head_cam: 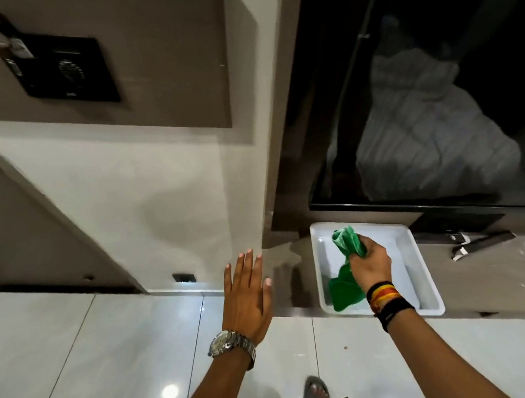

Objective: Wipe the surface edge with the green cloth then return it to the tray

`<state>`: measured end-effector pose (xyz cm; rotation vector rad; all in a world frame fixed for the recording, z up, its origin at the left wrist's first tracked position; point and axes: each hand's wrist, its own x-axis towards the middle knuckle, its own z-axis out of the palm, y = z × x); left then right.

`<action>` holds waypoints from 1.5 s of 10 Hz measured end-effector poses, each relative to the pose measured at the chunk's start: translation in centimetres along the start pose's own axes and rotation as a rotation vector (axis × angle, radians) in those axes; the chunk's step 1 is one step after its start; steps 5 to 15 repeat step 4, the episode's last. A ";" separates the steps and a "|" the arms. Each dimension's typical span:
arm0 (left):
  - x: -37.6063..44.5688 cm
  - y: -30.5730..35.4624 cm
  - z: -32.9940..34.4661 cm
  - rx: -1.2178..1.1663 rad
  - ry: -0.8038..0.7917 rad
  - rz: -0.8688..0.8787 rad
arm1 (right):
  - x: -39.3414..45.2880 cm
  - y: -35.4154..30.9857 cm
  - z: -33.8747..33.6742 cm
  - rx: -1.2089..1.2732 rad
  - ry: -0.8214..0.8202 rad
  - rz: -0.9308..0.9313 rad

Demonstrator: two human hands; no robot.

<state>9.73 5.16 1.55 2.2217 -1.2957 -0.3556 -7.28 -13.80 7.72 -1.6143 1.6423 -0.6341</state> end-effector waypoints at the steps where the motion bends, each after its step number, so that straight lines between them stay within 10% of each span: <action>1: 0.2 1.7 1.9 0.026 -0.023 -0.065 | 3.2 2.1 2.0 -0.018 -0.139 0.029; 4: -0.3 2.8 2.3 0.092 0.080 -0.193 | 4.5 6.9 3.3 0.099 -0.368 0.021; 15: -0.3 2.8 2.3 0.092 0.080 -0.193 | 4.5 6.9 3.3 0.099 -0.368 0.021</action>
